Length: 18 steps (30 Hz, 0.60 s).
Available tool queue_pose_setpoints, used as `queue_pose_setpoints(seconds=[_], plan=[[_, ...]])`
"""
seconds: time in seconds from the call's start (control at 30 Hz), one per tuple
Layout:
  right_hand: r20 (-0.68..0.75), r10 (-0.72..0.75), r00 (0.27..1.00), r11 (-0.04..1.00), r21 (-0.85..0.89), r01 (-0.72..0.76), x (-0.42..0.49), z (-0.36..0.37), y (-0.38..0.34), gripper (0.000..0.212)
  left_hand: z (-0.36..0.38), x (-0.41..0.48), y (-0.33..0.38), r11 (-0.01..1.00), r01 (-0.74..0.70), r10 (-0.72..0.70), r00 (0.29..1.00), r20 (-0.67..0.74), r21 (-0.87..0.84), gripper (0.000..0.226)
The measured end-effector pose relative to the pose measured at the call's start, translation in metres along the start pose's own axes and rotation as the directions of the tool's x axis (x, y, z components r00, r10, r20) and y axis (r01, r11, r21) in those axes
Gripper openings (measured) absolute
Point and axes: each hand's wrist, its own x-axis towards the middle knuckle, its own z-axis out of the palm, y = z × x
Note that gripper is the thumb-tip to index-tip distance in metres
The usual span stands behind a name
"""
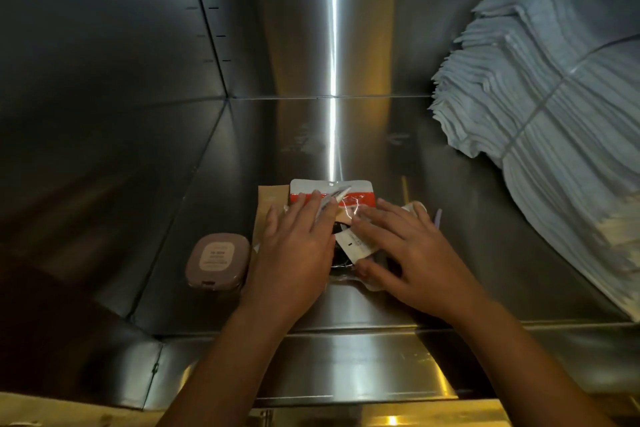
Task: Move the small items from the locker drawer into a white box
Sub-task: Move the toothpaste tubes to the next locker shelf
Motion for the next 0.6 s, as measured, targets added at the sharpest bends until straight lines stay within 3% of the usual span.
queue_pose_setpoints(seconds=[0.3, 0.43, 0.6], plan=[[-0.164, 0.202, 0.966, 0.973, -0.074, -0.216, -0.031, -0.003, -0.015, 0.041, -0.002, -0.012, 0.019, 0.977, -0.204, 0.197, 0.976, -0.098, -0.068, 0.054], [-0.237, 0.292, 0.927, 0.934, -0.140, -0.330, -0.055, -0.009, -0.023, 0.041, 0.006, -0.012, 0.035, 0.944, -0.318, 0.304, 0.941, -0.146, -0.088, 0.037], [-0.287, 0.391, 0.875, 0.862, -0.220, -0.457, -0.092, -0.023, -0.036, 0.042, 0.011, -0.017, 0.067, 0.885, -0.429, 0.409, 0.902, -0.140, -0.180, 0.040]])
